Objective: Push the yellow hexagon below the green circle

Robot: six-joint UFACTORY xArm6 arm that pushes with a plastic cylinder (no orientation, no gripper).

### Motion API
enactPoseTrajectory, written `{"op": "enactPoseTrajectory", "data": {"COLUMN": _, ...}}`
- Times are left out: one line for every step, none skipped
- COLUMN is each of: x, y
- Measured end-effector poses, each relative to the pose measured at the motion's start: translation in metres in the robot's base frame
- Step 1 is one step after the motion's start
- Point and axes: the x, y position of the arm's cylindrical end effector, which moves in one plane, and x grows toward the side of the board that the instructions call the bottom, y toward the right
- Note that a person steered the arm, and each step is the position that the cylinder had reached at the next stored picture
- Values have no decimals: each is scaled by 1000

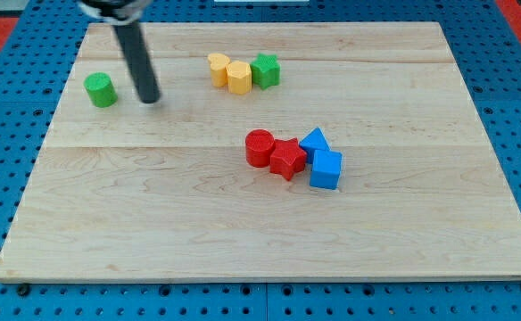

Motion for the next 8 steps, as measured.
{"op": "enactPoseTrajectory", "data": {"x": 7, "y": 62}}
{"op": "enactPoseTrajectory", "data": {"x": 5, "y": 104}}
{"op": "enactPoseTrajectory", "data": {"x": -16, "y": 133}}
{"op": "enactPoseTrajectory", "data": {"x": -36, "y": 150}}
{"op": "enactPoseTrajectory", "data": {"x": -56, "y": 173}}
{"op": "enactPoseTrajectory", "data": {"x": -85, "y": 207}}
{"op": "enactPoseTrajectory", "data": {"x": -108, "y": 194}}
{"op": "enactPoseTrajectory", "data": {"x": -90, "y": 160}}
